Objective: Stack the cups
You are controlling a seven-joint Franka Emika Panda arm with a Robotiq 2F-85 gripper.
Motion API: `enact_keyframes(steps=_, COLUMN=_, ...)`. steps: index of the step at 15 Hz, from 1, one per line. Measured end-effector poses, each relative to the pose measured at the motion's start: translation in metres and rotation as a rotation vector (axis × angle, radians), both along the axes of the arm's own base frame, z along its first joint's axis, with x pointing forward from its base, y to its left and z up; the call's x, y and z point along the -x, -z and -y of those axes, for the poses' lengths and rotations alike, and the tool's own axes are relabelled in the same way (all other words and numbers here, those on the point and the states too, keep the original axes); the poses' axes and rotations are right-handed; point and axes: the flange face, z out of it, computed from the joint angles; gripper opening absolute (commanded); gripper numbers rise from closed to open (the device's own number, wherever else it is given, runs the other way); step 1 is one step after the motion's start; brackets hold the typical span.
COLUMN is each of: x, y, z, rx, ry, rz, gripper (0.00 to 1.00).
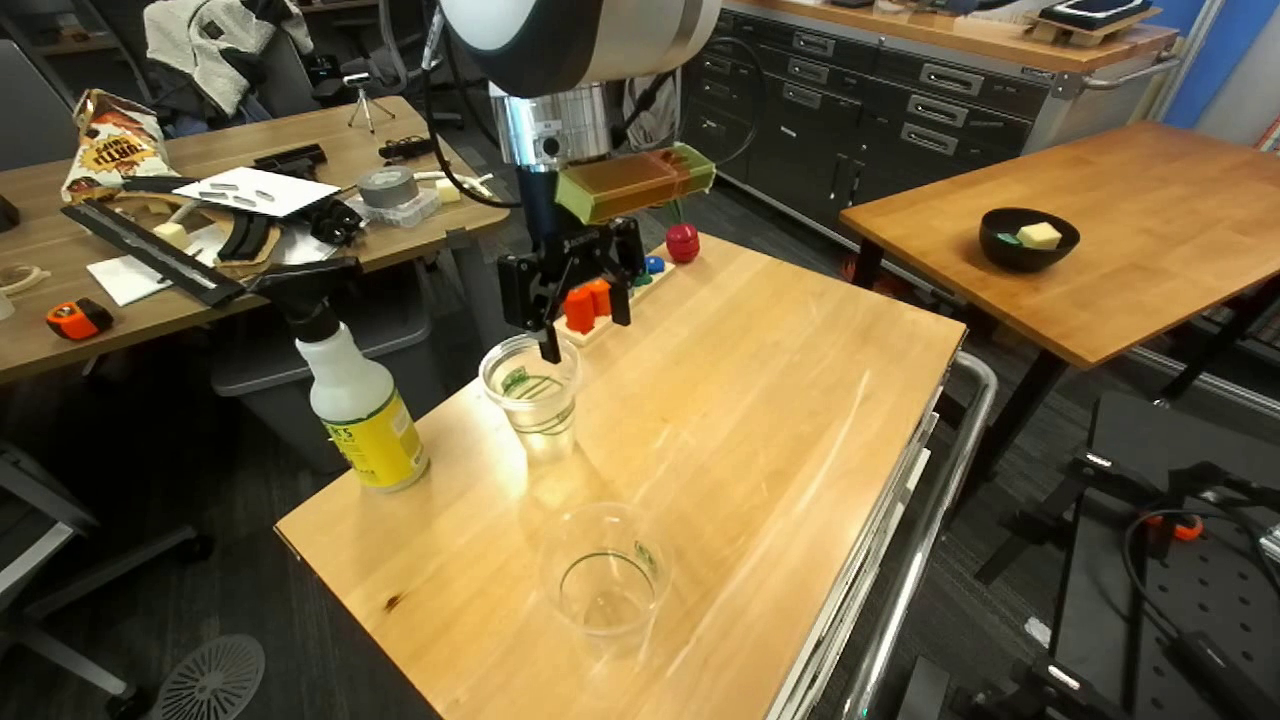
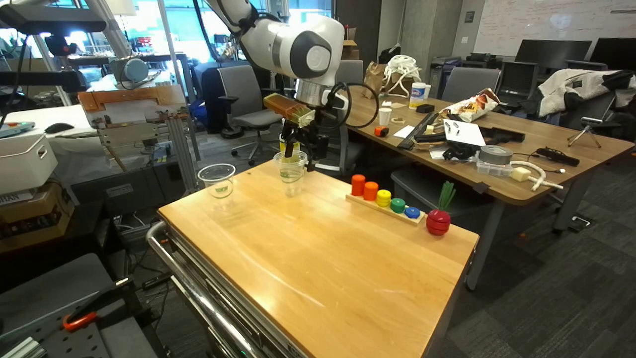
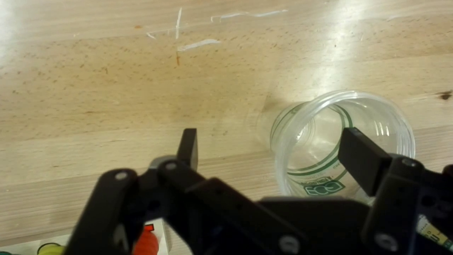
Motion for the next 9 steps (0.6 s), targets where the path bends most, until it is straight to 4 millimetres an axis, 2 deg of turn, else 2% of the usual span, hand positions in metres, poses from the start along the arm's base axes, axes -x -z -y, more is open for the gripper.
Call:
enact_keyframes(steps=1, x=-0.001, y=0.004, z=-0.001, rx=0.000, ry=0.000, rz=-0.002, gripper=0.72)
enact_keyframes(steps=3, x=-0.004, y=0.010, z=-0.002, rx=-0.001, ry=-0.001, rz=-0.007, gripper=0.68)
enact_keyframes(steps=7, x=-0.008, y=0.020, z=-0.006, rx=-0.006, ry=-0.006, rz=-0.010, gripper=0.35)
enact_keyframes(steps=9, x=-0.009, y=0.023, z=-0.009, rx=-0.009, ry=-0.008, rz=-0.012, gripper=0.22)
